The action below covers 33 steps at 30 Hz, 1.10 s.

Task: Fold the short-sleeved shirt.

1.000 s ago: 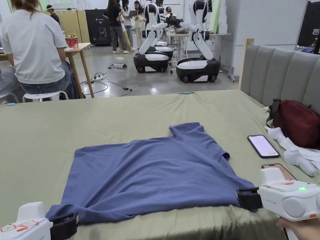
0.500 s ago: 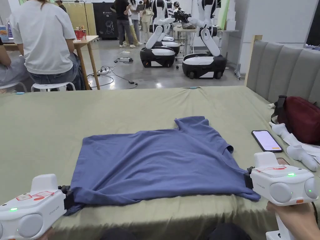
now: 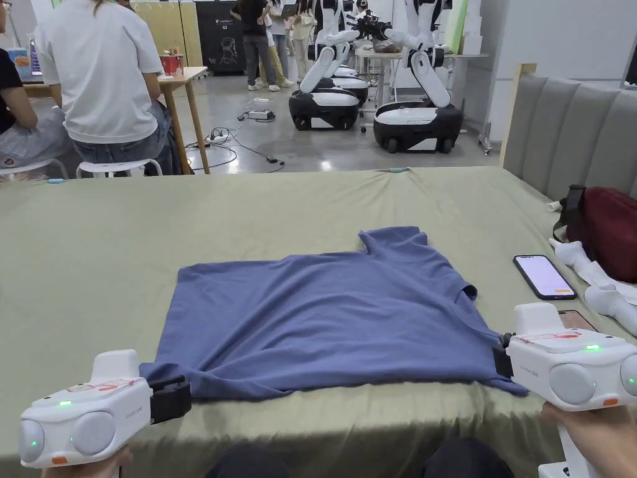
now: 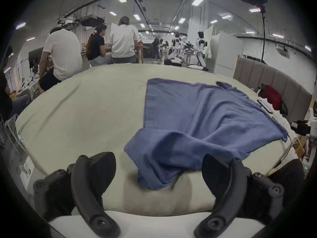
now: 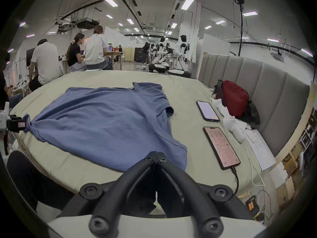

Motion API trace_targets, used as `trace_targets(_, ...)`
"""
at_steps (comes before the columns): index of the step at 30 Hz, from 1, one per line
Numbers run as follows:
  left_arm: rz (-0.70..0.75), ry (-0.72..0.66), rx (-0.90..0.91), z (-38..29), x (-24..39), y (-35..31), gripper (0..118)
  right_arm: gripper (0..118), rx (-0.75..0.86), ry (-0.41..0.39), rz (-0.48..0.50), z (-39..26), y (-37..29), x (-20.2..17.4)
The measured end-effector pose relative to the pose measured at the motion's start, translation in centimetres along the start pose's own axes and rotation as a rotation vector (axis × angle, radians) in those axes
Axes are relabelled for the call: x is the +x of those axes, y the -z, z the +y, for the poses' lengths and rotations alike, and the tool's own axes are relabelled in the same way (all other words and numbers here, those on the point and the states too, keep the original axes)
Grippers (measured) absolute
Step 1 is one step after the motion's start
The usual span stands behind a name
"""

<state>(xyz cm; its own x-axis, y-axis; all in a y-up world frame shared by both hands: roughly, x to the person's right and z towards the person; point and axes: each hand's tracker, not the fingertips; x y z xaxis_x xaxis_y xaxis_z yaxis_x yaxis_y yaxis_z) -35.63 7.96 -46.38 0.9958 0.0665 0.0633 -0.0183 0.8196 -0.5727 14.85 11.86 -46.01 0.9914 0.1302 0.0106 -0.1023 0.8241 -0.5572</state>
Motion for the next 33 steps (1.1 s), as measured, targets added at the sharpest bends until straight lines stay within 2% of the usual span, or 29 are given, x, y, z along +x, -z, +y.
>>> trace_targets(2,0.009,0.007,-0.017,-0.3,0.0,0.8,95,0,-0.008,-0.001,0.005,-0.2,0.2,0.0)
trace_targets(3,0.02,0.013,-0.02,-0.4,0.0,1.0,83,0,-0.011,-0.003,0.005,-0.3,0.3,0.0)
trace_targets(4,0.022,0.012,-0.022,-0.6,-0.4,1.6,56,0,-0.014,-0.004,0.005,-0.3,0.4,0.0)
trace_targets(5,0.009,0.005,-0.021,-0.8,-0.7,1.9,37,0,-0.016,-0.005,0.005,-0.4,0.4,0.0)
trace_targets(7,-0.029,-0.022,0.006,-0.8,-0.7,1.6,13,0,-0.02,-0.004,0.004,-0.6,0.6,0.3)
trace_targets(8,-0.034,-0.021,0.017,-0.8,-0.6,1.6,10,0,-0.022,-0.002,0.003,-0.7,0.6,0.4)
trace_targets(13,-0.016,0.018,0.038,-0.2,-0.1,1.1,9,1,-0.029,0.032,-0.001,-1.0,0.8,1.8)
trace_targets(14,-0.019,0.016,0.041,-0.1,-0.2,1.1,9,10,-0.035,0.039,0.004,-1.0,0.9,2.3)
trace_targets(15,-0.022,0.014,0.043,0.1,-0.4,1.0,9,33,-0.049,0.044,0.013,-1.0,1.1,2.8)
trace_targets(16,-0.024,0.013,0.046,0.1,-0.1,0.7,9,78,-0.066,0.044,0.026,-1.2,1.3,3.1)
trace_targets(17,-0.026,0.011,0.049,0.2,0.0,0.5,9,103,-0.086,0.038,0.036,-1.5,1.8,3.2)
trace_targets(18,-0.028,0.011,0.052,0.2,-0.1,0.5,9,109,-0.107,0.031,0.037,-2.1,2.3,3.3)
trace_targets(21,-0.026,0.015,0.053,0.3,0.4,0.2,9,89,-0.12,-0.001,0.032,-2.9,3.1,3.1)
trace_targets(24,-0.017,0.035,0.044,0.3,0.8,0.3,9,84,-0.162,-0.01,0.02,-3.4,4.4,3.1)
trace_targets(26,-0.014,0.036,0.041,0.2,0.8,0.3,9,67,-0.165,-0.007,0.067,-3.9,5.5,3.4)
trace_targets(27,-0.015,0.034,0.039,0.2,0.8,0.4,9,54,-0.149,-0.001,0.098,-4.0,5.8,3.4)
trace_targets(30,-0.007,0.039,0.033,0.1,0.9,0.5,9,39,-0.109,-0.006,0.121,-3.8,5.6,3.5)
trace_targets(31,-0.007,0.042,0.033,0.2,0.9,0.5,9,16,-0.096,-0.012,0.122,-3.5,5.4,3.4)
trace_targets(32,-0.009,0.046,0.033,0.4,1.0,0.5,9,8,-0.086,-0.015,0.118,-3.2,5.3,3.2)
trace_targets(33,-0.006,0.051,0.035,0.7,1.1,0.4,9,8,-0.078,-0.017,0.107,-2.7,5.2,3.0)
